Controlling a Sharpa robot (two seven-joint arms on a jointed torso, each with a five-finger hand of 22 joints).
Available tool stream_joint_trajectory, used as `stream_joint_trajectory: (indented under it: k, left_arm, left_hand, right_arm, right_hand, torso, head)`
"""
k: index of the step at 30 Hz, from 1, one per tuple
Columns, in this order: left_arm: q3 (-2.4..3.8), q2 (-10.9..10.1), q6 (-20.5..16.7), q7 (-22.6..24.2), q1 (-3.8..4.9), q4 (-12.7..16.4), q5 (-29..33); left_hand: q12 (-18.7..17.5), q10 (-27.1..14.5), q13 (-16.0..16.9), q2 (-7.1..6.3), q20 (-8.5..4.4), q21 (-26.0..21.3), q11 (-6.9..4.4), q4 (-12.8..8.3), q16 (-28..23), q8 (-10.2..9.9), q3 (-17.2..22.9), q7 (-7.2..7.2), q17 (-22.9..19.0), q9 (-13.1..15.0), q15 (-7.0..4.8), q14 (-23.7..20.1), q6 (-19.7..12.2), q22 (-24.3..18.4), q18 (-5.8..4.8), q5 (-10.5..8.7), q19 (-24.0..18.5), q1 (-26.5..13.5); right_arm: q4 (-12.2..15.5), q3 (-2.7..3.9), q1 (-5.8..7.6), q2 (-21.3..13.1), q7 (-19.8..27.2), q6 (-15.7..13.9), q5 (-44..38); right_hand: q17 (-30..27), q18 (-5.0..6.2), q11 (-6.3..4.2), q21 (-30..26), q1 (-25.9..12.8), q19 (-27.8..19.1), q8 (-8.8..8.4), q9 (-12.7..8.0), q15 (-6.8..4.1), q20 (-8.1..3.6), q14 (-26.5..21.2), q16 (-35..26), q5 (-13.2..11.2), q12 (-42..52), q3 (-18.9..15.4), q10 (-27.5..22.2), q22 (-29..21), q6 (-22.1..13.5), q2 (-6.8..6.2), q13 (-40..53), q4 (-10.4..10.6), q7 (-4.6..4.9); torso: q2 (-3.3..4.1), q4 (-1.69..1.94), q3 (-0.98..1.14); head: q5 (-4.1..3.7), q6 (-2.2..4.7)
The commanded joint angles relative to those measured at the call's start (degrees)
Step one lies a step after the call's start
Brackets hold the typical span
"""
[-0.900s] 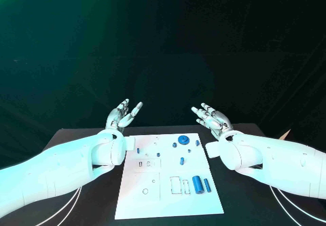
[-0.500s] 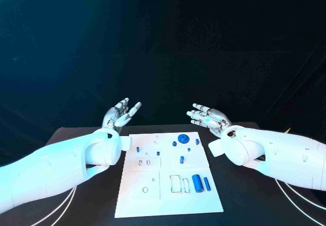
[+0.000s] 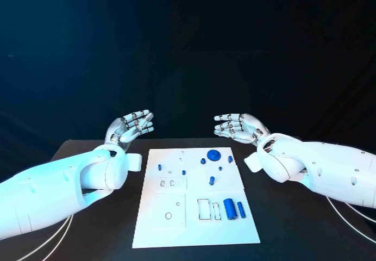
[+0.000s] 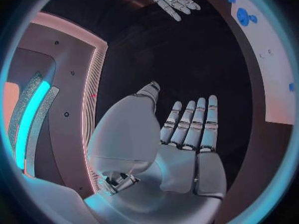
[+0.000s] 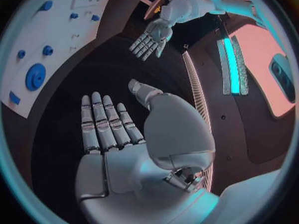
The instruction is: Assemble the parts on the task board
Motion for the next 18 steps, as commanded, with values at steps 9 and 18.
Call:
stream_joint_trajectory:
  k: [9,18]
  left_arm:
    - [0.19,-2.87,5.06,-0.11,1.37,4.32,-2.76]
    - [0.52,-5.47,7.49,0.67,2.13,9.13,-4.98]
  left_hand:
    - [1.19,14.00,0.47,-0.85,-0.73,6.73,-2.72,-0.71,4.48,4.76,3.72,4.49,4.24,2.38,-3.26,12.04,11.64,2.37,1.67,0.17,9.32,4.74]
    - [0.12,18.12,0.43,-3.54,-2.59,11.27,-3.88,-1.57,5.73,5.34,8.28,3.54,7.79,2.60,-4.77,16.20,13.92,4.50,1.56,0.09,12.54,6.95]
  right_arm:
    - [-1.57,0.09,1.86,0.60,-5.97,-0.39,-31.01]
    - [-3.16,0.12,2.22,1.47,-12.64,4.57,-50.92]
  right_hand:
    - [1.21,2.16,-3.41,4.64,2.69,15.12,4.41,2.41,-4.11,-2.39,13.73,3.22,1.56,-0.04,2.86,13.45,0.56,16.44,-2.27,0.16,-0.59,3.38]
    - [5.42,2.12,-6.16,10.55,2.58,25.45,4.20,2.99,-8.29,-6.83,26.67,7.95,-0.34,-0.82,3.34,20.93,3.02,19.33,-4.98,0.59,0.93,1.34]
  torso:
    - [2.79,1.63,-0.70]
    - [4.59,3.36,-1.18]
  head:
    - [-1.54,0.37]
    - [-3.22,1.21]
